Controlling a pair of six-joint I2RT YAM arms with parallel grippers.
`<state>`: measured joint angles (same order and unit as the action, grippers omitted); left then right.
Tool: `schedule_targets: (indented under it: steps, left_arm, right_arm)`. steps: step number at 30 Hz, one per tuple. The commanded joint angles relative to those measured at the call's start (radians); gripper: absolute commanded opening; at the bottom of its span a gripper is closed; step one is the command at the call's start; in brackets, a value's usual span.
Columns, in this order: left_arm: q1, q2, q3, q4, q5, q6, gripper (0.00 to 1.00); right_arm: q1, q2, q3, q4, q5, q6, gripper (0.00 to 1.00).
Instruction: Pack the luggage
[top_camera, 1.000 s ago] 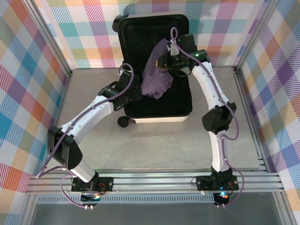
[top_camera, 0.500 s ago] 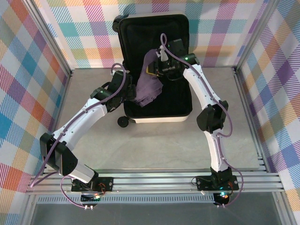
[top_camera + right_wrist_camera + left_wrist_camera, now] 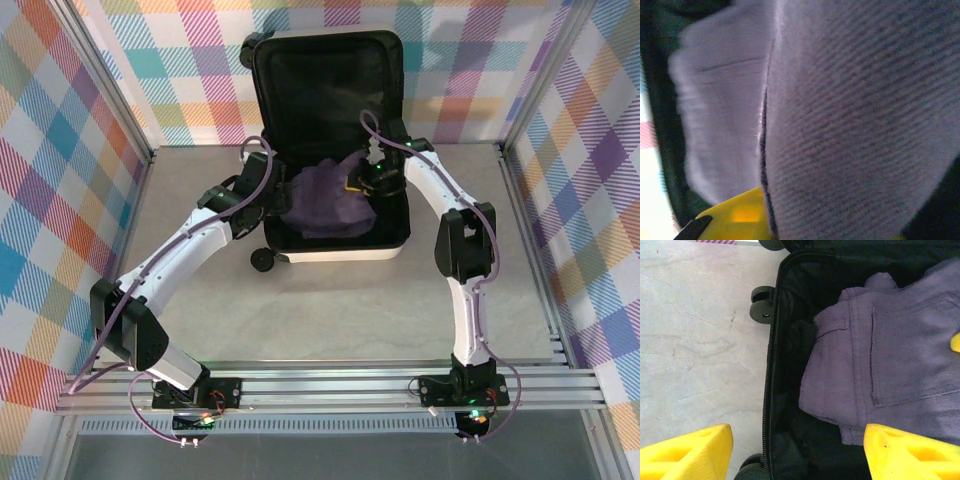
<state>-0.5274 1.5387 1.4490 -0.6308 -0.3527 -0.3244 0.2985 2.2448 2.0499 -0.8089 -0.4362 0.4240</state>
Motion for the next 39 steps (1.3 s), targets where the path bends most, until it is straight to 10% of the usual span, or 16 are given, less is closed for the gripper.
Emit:
schedule_targets:
  steps: [1, 19, 39]
  left_arm:
    - [0.007, 0.03, 0.017, -0.024, 0.016, -0.007, 0.7]
    - [0.005, 0.138, 0.087, 0.041, 0.138, -0.002, 0.7]
    - [0.003, 0.418, 0.122, 0.321, 0.314, -0.036, 0.68]
  right_arm:
    - [-0.019, -0.07, -0.055, 0.047, 0.08, -0.03, 0.04]
    - [-0.033, -0.276, -0.146, 0.036, 0.178, -0.103, 0.68]
    - [-0.032, -0.085, -0.18, 0.321, -0.04, 0.002, 0.4]
